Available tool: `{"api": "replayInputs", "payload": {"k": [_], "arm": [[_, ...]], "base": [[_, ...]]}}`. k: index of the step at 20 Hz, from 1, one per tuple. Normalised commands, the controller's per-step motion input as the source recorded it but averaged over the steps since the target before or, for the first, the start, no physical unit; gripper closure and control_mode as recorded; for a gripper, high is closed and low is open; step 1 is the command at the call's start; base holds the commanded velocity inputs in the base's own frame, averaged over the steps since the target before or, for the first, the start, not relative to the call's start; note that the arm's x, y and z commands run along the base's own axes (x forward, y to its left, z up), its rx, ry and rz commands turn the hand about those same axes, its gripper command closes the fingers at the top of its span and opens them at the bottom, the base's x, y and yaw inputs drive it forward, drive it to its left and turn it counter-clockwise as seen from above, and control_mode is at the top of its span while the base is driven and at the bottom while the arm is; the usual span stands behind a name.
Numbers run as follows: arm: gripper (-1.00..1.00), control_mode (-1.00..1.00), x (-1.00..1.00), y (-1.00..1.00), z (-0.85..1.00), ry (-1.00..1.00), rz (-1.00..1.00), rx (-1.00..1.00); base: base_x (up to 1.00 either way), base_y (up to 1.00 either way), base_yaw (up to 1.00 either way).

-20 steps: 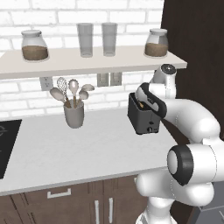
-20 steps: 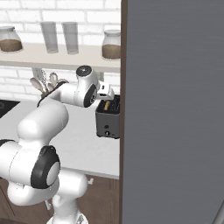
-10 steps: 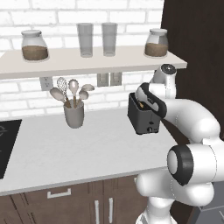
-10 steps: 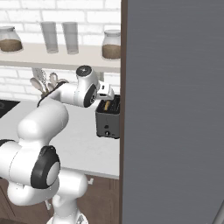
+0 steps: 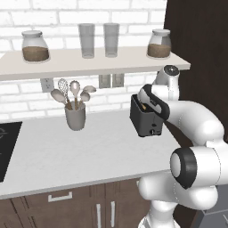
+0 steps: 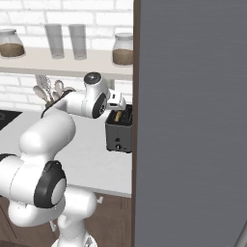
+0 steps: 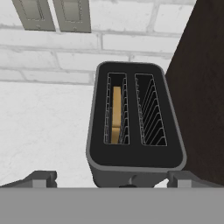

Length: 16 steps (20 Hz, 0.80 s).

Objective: Start the toaster. Once the lever pops up, take the bread to the plate on the dining counter.

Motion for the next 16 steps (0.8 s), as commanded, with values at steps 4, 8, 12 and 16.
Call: {"api": "replayInputs", "payload": {"k": [4,8,12,16], "arm": [[-1.0,-1.0,0.0,0.0,0.0,0.0,0.0,0.0],[-1.0,-1.0,0.0,0.0,0.0,0.0,0.0,0.0],[-1.0,-1.0,0.0,0.0,0.0,0.0,0.0,0.0],[-1.0,-1.0,0.0,0.0,0.0,0.0,0.0,0.0]], "base": [[0.0,0.0,0.0],[0.0,0.0,0.0],[0.0,0.0,0.0],[0.0,0.0,0.0]]}}
